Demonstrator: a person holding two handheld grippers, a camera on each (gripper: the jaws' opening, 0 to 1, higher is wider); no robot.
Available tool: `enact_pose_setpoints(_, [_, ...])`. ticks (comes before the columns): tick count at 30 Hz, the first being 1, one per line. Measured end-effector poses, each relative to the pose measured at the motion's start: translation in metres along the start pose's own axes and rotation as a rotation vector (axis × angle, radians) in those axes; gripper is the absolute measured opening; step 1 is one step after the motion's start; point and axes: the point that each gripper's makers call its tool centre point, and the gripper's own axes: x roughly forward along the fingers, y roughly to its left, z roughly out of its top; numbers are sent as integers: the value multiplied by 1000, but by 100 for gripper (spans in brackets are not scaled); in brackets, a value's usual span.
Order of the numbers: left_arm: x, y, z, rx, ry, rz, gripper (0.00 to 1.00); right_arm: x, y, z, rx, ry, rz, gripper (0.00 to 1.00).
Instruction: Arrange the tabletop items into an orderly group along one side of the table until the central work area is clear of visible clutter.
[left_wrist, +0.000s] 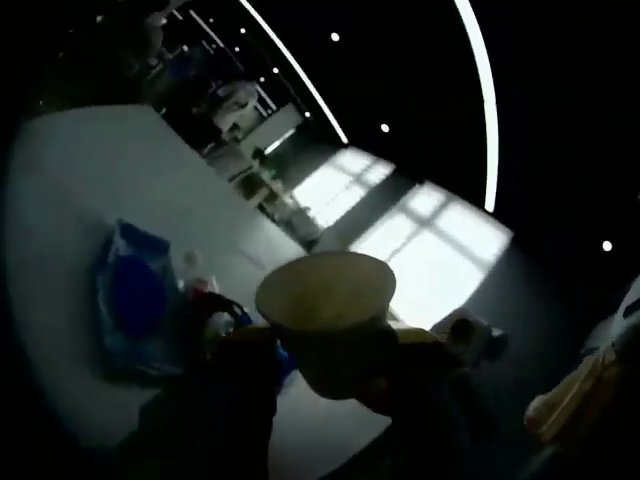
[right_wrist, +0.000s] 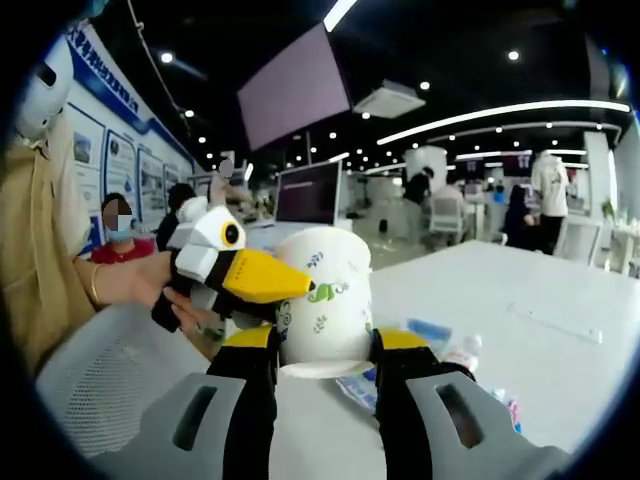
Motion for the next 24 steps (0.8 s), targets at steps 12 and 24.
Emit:
enact_pose_setpoints(12, [-2,-4,16,233,-43,45,40,-3,-10,0,-51,8,-51,44])
enact_pose_setpoints(24, [-7,10,24,428,-32,158,40,-12,-33,-4,-8,26,-143,67])
